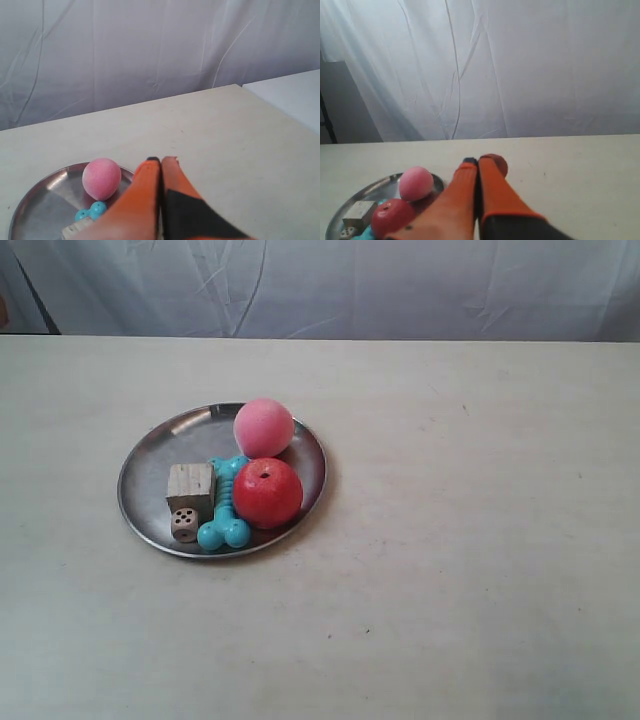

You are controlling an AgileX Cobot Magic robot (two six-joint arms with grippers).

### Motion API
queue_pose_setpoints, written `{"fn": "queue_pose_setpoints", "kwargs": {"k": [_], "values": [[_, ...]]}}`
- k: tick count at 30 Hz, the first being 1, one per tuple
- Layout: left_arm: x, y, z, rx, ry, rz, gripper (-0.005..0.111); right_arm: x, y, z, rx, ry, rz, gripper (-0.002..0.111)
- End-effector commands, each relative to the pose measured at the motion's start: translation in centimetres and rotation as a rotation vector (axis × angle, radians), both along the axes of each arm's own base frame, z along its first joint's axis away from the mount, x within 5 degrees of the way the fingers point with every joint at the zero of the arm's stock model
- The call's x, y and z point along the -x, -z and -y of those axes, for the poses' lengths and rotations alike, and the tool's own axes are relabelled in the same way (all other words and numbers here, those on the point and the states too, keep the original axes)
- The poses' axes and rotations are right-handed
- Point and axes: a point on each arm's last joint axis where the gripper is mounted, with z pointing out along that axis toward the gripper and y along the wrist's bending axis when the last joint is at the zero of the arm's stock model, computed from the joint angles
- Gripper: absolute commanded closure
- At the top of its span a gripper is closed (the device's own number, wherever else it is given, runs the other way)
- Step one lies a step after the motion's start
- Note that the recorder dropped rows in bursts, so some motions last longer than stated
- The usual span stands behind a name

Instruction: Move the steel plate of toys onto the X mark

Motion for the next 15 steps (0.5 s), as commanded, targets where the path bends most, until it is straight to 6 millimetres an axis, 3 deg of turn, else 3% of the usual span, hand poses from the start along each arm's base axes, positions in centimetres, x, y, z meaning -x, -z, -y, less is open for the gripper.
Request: {"fn": "queue_pose_setpoints", "kwargs": {"k": [1, 2, 7, 15], "values": [[0.1, 0.3, 0.0, -0.01, 0.005, -0.004, 0.106, -1.0, 2.8, 1.3, 0.253, 0.126, -0.048, 0.108], [0.1, 0.2, 0.0, -0.008, 0.0, 0.0, 0.106, -1.5, 3.9, 1.7, 0.32, 0.16, -0.047, 0.108], [0.0, 0.1, -0.1, 0.0, -0.01, 0.007, 0.106, -2.7, 7.7, 2.1, 0.307, 0.207, 0.007, 0.108], [0.2, 0.3, 0.1, -0.004, 0.013, -0.008, 0.106, -2.8, 8.5, 2.0, 0.285, 0.187, -0.052, 0.108]]}}
